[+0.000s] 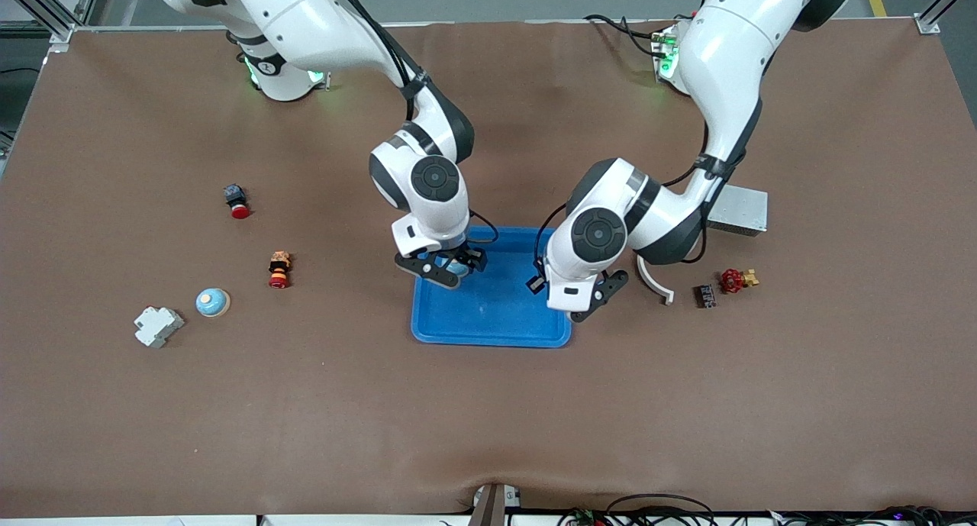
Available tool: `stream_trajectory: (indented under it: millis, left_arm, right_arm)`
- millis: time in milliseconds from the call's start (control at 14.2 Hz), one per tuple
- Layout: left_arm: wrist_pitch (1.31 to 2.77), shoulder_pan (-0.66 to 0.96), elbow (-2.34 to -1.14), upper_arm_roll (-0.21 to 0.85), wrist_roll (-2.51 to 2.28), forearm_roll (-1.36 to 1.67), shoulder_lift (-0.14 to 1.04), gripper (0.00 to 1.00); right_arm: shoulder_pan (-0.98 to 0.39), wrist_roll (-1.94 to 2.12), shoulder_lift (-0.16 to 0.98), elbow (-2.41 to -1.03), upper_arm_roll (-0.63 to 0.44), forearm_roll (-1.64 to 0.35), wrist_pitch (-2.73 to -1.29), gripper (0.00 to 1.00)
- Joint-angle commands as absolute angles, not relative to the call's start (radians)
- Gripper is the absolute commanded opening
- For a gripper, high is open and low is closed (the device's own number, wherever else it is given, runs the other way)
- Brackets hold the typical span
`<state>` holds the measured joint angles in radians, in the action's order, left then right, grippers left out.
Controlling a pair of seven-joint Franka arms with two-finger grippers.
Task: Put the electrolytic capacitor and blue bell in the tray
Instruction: 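Lower the bell into the tray while the left gripper releases the capacitor there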
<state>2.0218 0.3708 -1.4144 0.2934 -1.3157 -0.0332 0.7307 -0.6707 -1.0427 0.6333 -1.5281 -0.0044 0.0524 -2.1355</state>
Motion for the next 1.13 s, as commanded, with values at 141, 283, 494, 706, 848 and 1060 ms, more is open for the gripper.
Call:
stream_trajectory:
  millis: [141, 283, 494, 706, 848, 1060]
  left_arm:
    - [2.034, 0.405, -1.397, 0.281, -1.371, -0.052, 0.779, 0.00]
    - [2.034, 0.417, -1.397, 0.279, -1.376, -0.052, 0.798, 0.00]
    - [2.034, 0.420, -1.401, 0.279, -1.378, -0.052, 0.810, 0.00]
    - [2.034, 0.420, -1.413, 0.279, -1.397, -0.054, 0.816, 0.00]
    - [2.034, 0.420, -1.417, 0.279, -1.399, -0.072, 0.830, 0.00]
    - [2.034, 0.420, -1.420, 0.279, -1.436, -0.097, 0.851, 0.00]
  right_arm:
    - [-0.450, -0.640, 0.514, -1.497, 0.009, 0.054, -2.011, 1.00]
    - [-0.367, -0.501, 0.483, -1.497, 0.009, 0.054, -2.003, 1.00]
    - [-0.237, -0.278, 0.456, -1.502, 0.009, 0.054, -1.979, 1.00]
    - [-0.100, -0.064, 0.457, -1.522, 0.011, 0.052, -1.999, 1.00]
    - [-0.019, 0.068, 0.459, -1.564, 0.012, 0.040, -2.063, 1.00]
    - [0.079, 0.239, 0.462, -1.698, 0.012, -0.014, -2.227, 1.00]
